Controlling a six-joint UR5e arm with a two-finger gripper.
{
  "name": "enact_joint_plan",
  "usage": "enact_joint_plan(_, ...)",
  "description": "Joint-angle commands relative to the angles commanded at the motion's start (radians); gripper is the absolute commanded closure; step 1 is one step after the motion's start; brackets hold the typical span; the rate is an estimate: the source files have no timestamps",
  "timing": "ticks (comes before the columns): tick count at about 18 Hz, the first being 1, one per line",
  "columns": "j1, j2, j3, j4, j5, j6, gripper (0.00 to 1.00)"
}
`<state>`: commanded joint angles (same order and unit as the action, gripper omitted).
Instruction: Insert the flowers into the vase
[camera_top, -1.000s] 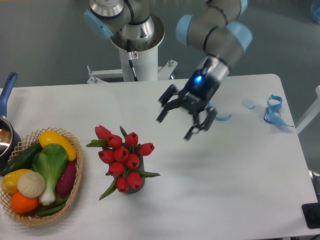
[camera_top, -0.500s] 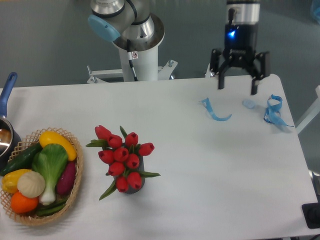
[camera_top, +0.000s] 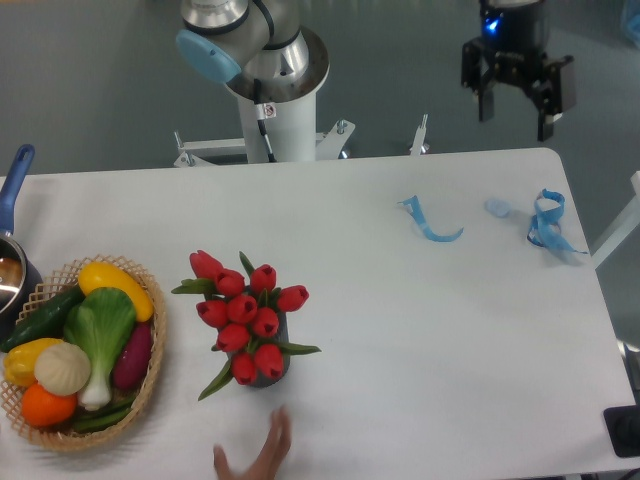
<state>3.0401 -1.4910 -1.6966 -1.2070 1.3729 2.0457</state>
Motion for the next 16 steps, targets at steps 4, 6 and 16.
enact_joint_plan(4, 0.054, 0.008, -0.008, -0.039, -0.002, 0.103, 0.0)
enact_joint_plan(6, 0.057, 0.009, -0.008, -0.043, -0.002, 0.116, 0.0)
enact_joint_plan(16, 0.051, 0.011, -0.008, -0.04, -0.009, 0.103, 0.0)
